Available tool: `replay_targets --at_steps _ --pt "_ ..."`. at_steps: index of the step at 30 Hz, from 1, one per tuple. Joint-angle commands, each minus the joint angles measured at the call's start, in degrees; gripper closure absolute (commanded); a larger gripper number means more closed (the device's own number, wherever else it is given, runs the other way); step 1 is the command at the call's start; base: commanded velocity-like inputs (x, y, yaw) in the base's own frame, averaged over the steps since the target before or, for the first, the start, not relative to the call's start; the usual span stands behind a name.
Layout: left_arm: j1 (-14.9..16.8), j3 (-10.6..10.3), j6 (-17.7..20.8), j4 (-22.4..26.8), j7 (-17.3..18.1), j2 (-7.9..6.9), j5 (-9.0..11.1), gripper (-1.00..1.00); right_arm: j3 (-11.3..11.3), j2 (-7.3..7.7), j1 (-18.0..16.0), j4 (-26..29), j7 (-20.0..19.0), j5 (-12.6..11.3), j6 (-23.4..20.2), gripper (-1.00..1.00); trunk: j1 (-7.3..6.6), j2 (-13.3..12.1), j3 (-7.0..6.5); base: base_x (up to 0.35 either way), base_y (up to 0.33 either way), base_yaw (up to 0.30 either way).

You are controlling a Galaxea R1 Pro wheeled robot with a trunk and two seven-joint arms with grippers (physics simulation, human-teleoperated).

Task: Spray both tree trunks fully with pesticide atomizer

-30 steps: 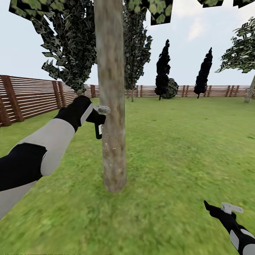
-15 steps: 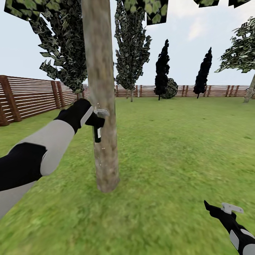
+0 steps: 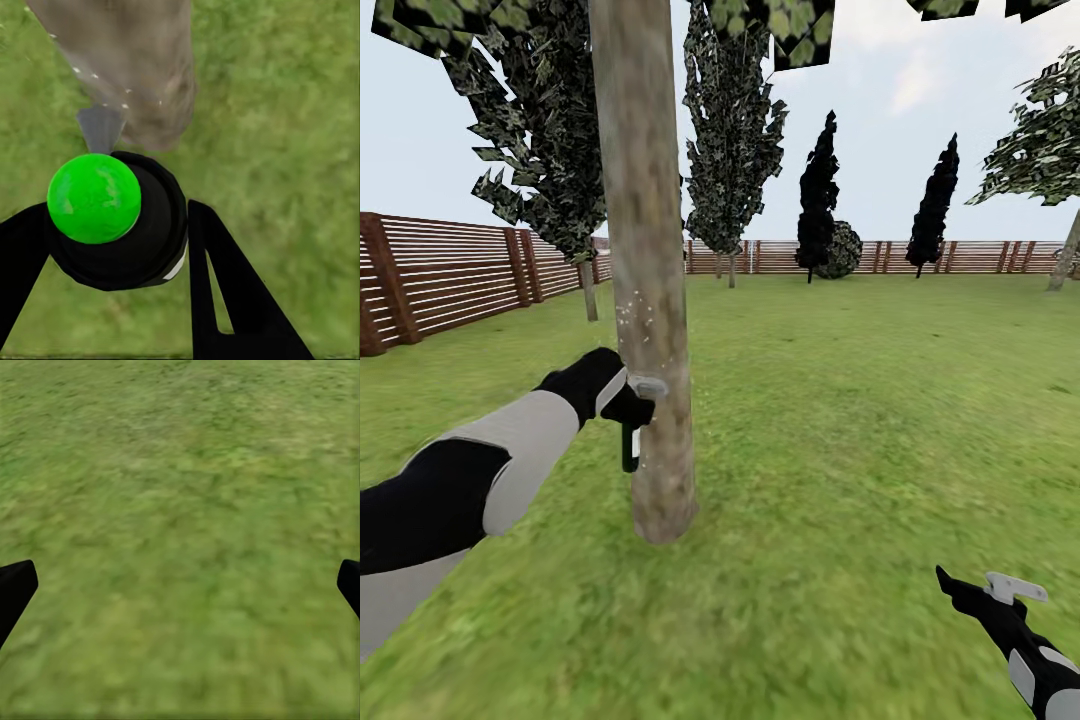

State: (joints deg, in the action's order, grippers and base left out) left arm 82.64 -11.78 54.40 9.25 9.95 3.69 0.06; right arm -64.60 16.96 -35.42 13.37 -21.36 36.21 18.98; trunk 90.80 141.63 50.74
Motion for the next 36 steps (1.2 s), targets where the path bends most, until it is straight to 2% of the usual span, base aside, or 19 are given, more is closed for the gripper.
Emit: replay_targets --at_steps 1,6,9,13,24,36 --pt "-1.2 0.0 -0.8 -0.1 0.0 0.0 -0.1 1.0 0.0 0.0 0.0 0.0 0.0 0.0 0.0 -1.0 -0.01 0.0 -0.01 0.0 0.0 0.0" --pt "-6.0 0.0 -3.8 -0.1 0.0 -0.05 -0.1 1.0 0.0 0.0 0.0 0.0 0.0 0.0 0.0 -1.0 -0.01 0.0 -0.01 0.0 0.0 0.0" --pt "-7.4 0.0 -4.2 -0.1 0.0 -0.08 -0.2 1.0 0.0 0.0 0.0 0.0 0.0 0.0 0.0 -1.0 -0.01 0.0 -0.01 0.0 0.0 0.0" --pt "-10.1 0.0 -7.1 -0.1 -0.1 -0.02 -0.2 1.0 0.0 0.0 0.0 0.0 0.0 0.0 0.0 -1.0 -0.01 0.0 -0.01 0.0 0.0 0.006" --pt "-10.6 0.0 -7.2 0.0 0.0 0.06 -0.1 1.0 0.0 0.0 0.0 0.0 0.0 0.0 0.0 -1.0 -0.01 0.0 -0.01 0.0 -0.001 0.23" --pt "-10.6 -0.1 -7.2 0.0 0.0 0.18 -0.1 1.0 0.0 0.0 0.0 0.0 0.0 0.0 0.0 -1.0 -0.01 0.0 -0.01 0.0 -0.294 0.012"
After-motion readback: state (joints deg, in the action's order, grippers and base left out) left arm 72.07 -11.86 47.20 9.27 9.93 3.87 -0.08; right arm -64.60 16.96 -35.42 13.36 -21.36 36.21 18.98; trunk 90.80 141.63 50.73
